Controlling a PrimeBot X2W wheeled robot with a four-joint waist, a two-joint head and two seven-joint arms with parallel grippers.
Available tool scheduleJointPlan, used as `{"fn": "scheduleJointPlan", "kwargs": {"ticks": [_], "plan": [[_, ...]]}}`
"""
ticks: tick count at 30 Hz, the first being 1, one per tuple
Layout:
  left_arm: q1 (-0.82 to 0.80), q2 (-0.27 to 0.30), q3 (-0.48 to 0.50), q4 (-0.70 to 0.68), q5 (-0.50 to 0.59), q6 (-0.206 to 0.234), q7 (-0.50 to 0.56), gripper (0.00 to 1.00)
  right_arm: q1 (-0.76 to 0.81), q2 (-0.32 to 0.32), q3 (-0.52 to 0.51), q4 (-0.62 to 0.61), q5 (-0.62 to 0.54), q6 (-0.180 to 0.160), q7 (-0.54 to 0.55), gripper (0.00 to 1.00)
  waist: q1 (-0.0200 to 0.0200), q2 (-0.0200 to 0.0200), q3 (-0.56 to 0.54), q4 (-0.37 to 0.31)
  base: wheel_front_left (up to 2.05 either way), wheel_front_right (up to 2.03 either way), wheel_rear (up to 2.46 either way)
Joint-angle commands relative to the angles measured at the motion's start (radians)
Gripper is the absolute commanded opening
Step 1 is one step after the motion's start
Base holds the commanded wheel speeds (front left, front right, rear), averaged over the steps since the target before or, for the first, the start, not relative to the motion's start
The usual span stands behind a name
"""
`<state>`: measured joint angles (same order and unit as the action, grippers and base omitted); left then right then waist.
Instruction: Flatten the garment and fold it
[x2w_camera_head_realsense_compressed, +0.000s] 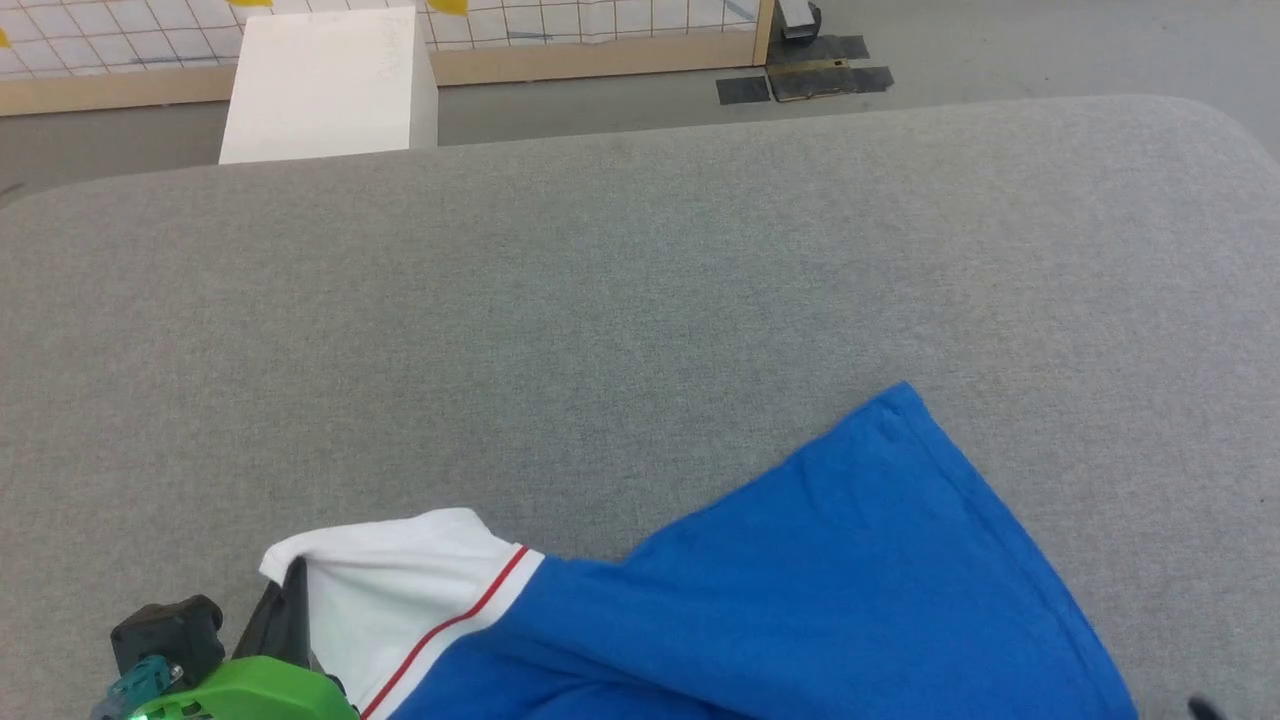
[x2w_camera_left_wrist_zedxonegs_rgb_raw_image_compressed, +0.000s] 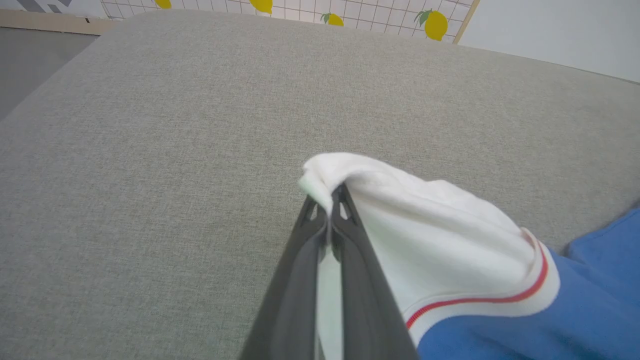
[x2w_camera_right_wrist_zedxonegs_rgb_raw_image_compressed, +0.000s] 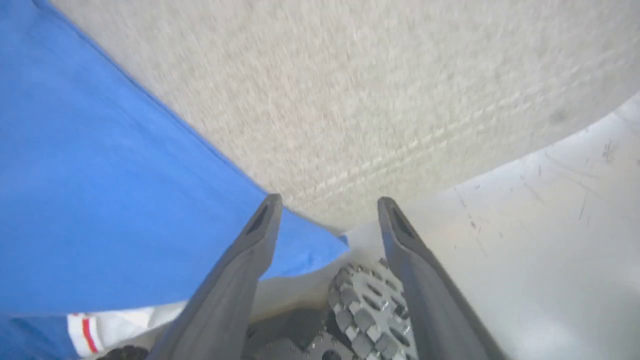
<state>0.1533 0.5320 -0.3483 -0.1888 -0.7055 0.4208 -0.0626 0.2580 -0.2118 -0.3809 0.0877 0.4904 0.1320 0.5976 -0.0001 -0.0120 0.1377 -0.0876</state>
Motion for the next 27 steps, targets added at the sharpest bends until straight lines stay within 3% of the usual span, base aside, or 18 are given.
{"fn": "scheduleJointPlan", "kwargs": {"ticks": [1, 6, 10, 13, 19, 27], "plan": [[0.008, 0.009, 0.002, -0.006, -0.001, 0.008, 0.004, 0.0, -0.038, 0.003, -0.001, -0.012, -0.014, -0.001, -0.046, 1.0, 0.0001, 0.012, 0.002, -0.001, 0.0, 0.0, 0.0], [-0.003, 0.012, -0.003, -0.023, 0.006, 0.012, 0.009, 0.0, -0.174, -0.012, 0.026, -0.01, -0.037, -0.001, -0.208, 1.0, 0.0001, 0.012, 0.013, 0.002, 0.0, 0.0, 0.0], [-0.027, 0.011, -0.01, -0.038, 0.016, 0.011, 0.012, 0.0, -0.302, -0.034, 0.107, 0.028, -0.037, -0.001, -0.228, 1.0, 0.0001, 0.012, 0.038, 0.018, 0.0, 0.0, 0.0], [-0.05, 0.004, -0.017, -0.043, 0.024, 0.011, 0.008, 0.0, -0.394, -0.073, 0.194, 0.071, -0.032, -0.001, -0.169, 1.0, 0.0001, 0.012, 0.062, 0.037, 0.0, 0.0, 0.0], [-0.098, -0.011, -0.038, -0.036, 0.042, -0.002, -0.001, 0.0, -0.579, -0.153, 0.4, 0.13, 0.005, -0.001, 0.07, 1.0, 0.0001, 0.012, 0.112, 0.078, 0.0, 0.0, 0.0], [-0.144, -0.032, -0.053, -0.02, 0.046, -0.018, -0.013, 0.0, -0.744, -0.178, 0.573, 0.205, 0.02, -0.001, 0.236, 1.0, 0.0001, 0.012, 0.166, 0.117, 0.0, 0.0, 0.0]]}}
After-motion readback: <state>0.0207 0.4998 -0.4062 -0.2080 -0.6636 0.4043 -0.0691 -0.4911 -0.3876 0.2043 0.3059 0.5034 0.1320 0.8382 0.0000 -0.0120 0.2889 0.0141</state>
